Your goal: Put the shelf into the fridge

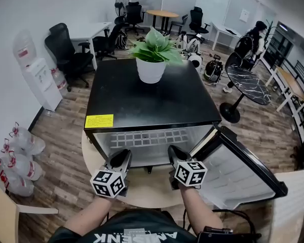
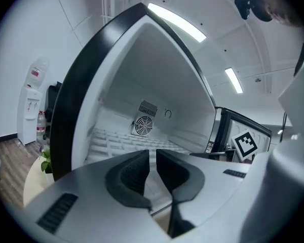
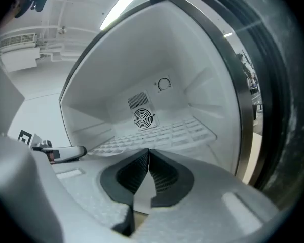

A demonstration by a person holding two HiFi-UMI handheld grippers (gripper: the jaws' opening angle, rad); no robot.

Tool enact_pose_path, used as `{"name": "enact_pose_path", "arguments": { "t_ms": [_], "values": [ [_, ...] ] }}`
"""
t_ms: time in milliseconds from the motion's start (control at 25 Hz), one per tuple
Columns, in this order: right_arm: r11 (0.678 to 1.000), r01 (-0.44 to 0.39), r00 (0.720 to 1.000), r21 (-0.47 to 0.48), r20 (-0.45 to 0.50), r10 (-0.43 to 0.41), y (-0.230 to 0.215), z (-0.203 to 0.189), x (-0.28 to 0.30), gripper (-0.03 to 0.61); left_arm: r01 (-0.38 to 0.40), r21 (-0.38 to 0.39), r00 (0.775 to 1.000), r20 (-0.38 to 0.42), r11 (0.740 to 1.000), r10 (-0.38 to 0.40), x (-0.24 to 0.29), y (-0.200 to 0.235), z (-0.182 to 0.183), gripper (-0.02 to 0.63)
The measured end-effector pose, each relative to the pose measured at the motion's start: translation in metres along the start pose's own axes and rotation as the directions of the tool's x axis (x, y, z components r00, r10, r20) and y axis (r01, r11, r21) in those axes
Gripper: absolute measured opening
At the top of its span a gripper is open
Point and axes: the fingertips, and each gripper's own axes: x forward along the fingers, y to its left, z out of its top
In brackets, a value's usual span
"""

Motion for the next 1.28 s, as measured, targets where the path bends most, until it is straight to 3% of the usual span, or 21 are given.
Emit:
{"name": "enact_pose_path", "arguments": {
  "t_ms": [200, 400, 560, 720, 880, 1280],
  "values": [
    [0.998, 0.037, 0.999, -0.042, 0.021, -0.036, 0.015, 0.004, -0.023, 0.009, 0.059, 0.034, 0.998, 0.017, 0.998, -0.059, -0.012, -0.009, 0.007, 0.023],
    [0.994, 0.054, 0.997, -0.091, 0.061, -0.048, 0.038, 0.010, -0.059, 0.009, 0.146, 0.017, 0.989, 0.023, 0.989, -0.146, -0.025, -0.021, 0.010, 0.012],
    [0.993, 0.067, 0.993, -0.095, 0.101, -0.057, 0.059, 0.024, -0.090, 0.009, 0.235, 0.014, 0.972, -0.007, 0.972, -0.235, -0.029, -0.041, 0.014, 0.003],
    [0.990, 0.080, 0.991, -0.113, 0.119, -0.066, 0.078, 0.031, -0.116, 0.009, 0.302, 0.075, 0.953, 0.002, 0.950, -0.303, -0.039, -0.064, 0.024, 0.002],
    [0.986, 0.084, 0.988, -0.145, 0.144, -0.064, 0.091, 0.039, -0.137, 0.008, 0.295, 0.134, 0.954, 0.011, 0.946, -0.299, -0.051, -0.074, 0.037, 0.002],
    [0.973, 0.031, 0.986, -0.228, 0.164, 0.007, 0.089, 0.070, -0.171, 0.008, 0.196, 0.187, 0.976, 0.061, 0.963, -0.211, -0.063, -0.098, 0.062, 0.002]
  ]
}}
